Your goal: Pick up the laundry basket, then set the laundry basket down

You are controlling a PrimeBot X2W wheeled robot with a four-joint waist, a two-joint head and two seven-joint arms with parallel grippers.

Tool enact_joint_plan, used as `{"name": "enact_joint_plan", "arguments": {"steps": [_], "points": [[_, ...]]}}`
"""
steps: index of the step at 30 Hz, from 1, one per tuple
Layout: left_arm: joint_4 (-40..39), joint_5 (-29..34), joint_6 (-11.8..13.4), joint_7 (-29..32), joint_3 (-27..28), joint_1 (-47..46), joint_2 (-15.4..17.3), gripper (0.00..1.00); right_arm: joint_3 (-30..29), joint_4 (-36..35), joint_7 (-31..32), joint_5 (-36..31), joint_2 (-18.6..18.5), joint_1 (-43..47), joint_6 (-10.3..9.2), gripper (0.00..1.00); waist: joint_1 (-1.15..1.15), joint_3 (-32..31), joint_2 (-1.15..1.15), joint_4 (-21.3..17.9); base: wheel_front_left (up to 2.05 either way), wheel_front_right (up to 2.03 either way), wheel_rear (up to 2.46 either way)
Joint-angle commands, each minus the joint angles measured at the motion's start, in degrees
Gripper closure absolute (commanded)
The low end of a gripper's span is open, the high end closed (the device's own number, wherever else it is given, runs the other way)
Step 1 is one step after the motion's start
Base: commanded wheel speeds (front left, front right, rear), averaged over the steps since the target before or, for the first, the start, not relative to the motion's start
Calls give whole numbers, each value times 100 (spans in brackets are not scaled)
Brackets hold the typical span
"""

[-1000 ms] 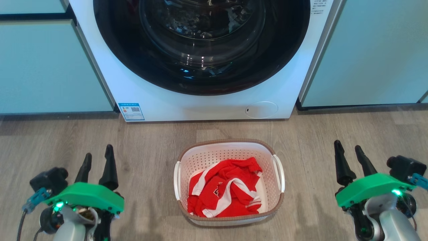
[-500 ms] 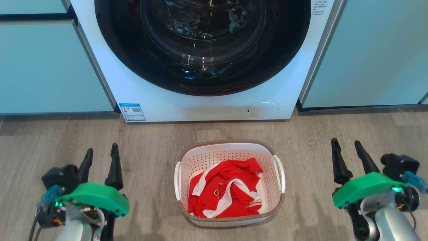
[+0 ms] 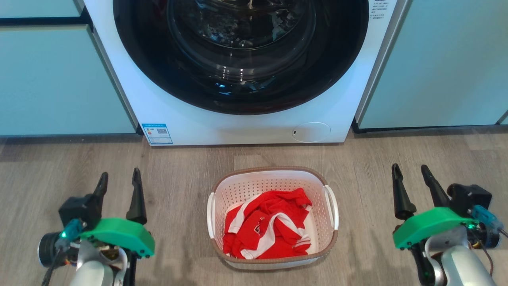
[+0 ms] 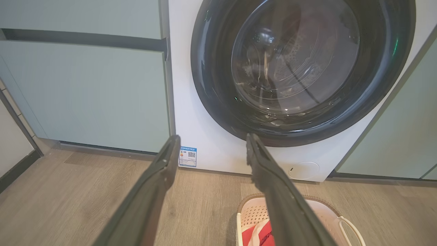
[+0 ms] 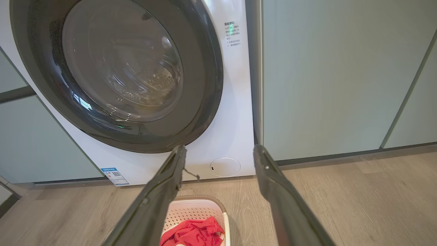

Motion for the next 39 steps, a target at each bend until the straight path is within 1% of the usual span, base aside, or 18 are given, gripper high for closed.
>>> {"name": "enact_joint_plan", "arguments": {"steps": [1, 8, 15, 24, 39], "points": [[-242, 183, 26, -70, 124, -137, 139, 0, 104, -171, -97, -139, -69, -255, -8, 0, 0, 1, 0, -1, 0, 0, 0], [-292, 499, 20, -45, 18, -118, 203, 0, 199, -83, -214, -346, -120, -260, -8, 0, 0, -1, 0, -13, 0, 0, 0], [-336, 920, 102, -59, -116, -115, 274, 0, 346, 53, -325, -650, -191, -303, -9, 0, 0, 0, 0, -24, 0, 0, 0], [-289, 803, 134, -46, -115, -109, 251, 0, 353, 105, -325, -491, -187, -315, -9, 0, 0, -22, 0, -27, 0, 0, 0], [-203, 739, 171, -34, -157, -113, 280, 0, 421, 154, -325, -429, -188, -338, -9, 0, 0, 1, 0, -62, 0, 0, 0]]}}
